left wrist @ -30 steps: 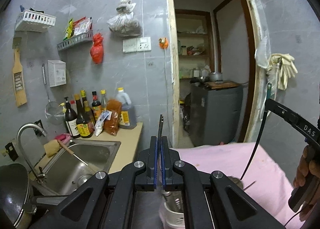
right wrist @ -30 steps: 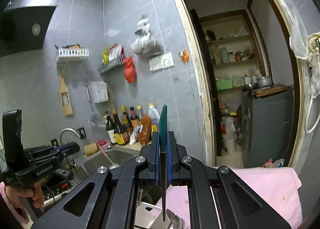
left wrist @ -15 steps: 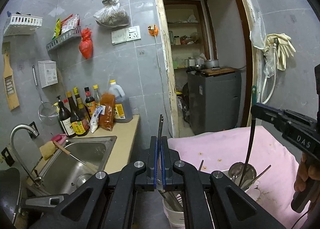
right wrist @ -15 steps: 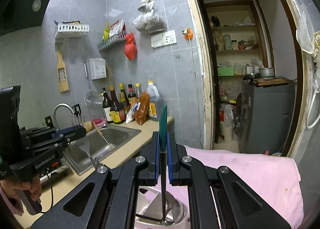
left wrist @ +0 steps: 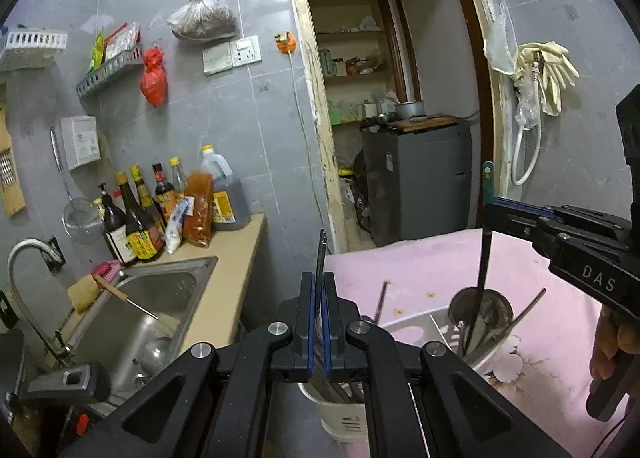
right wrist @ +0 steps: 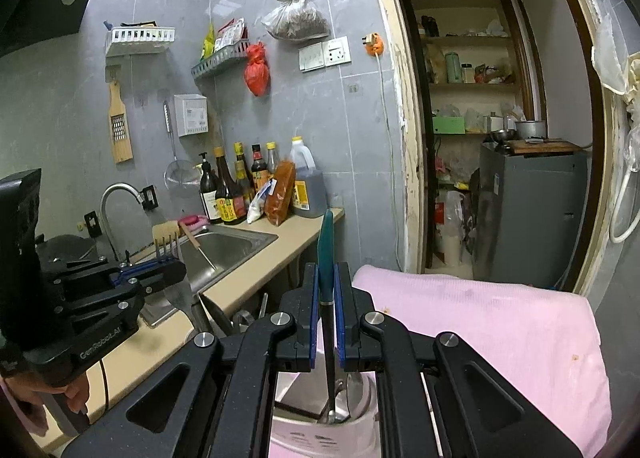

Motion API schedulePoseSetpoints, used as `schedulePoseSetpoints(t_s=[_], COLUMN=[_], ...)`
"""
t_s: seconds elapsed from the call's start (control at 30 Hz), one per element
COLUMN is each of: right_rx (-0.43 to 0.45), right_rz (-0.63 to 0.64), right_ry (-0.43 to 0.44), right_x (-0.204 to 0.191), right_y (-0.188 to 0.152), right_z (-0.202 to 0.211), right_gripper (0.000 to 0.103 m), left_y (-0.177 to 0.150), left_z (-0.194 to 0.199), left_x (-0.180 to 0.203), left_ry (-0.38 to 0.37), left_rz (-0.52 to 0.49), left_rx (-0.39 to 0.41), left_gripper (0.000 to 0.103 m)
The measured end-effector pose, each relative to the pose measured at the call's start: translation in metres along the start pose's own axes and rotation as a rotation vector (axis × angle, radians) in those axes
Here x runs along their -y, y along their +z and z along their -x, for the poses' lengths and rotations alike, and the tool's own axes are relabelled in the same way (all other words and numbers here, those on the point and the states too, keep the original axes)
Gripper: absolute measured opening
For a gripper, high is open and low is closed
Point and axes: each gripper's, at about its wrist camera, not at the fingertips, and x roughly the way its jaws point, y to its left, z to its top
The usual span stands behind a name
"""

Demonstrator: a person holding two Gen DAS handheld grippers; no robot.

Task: Organize utensils
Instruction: 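Lower the fork and knife into the caddy with both tools, then open both tools to release the fork and knife in the caddy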

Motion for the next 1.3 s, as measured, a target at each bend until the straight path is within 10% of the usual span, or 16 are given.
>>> schedulePoseSetpoints(t_s=[0.53,1.3], right_rx=[-0.034,0.067], right_rz=[-0.022,-0.087], right_ry=[-0.025,-0.299], right_x=[-0.001,0.03], right_y=[-0.006,-0.002], right_z=[0.015,0.124], right_gripper=[0.015,0.097], left_y=[-0.013,-0.005], left_z=[-0.005,0.053], left_x=[-0.011,-0.001], left_ry=[-0.158,-0.182], left_rz=[0.161,0.265], left_rx=[-0.081,0.039], left_gripper=[0.018,0.098])
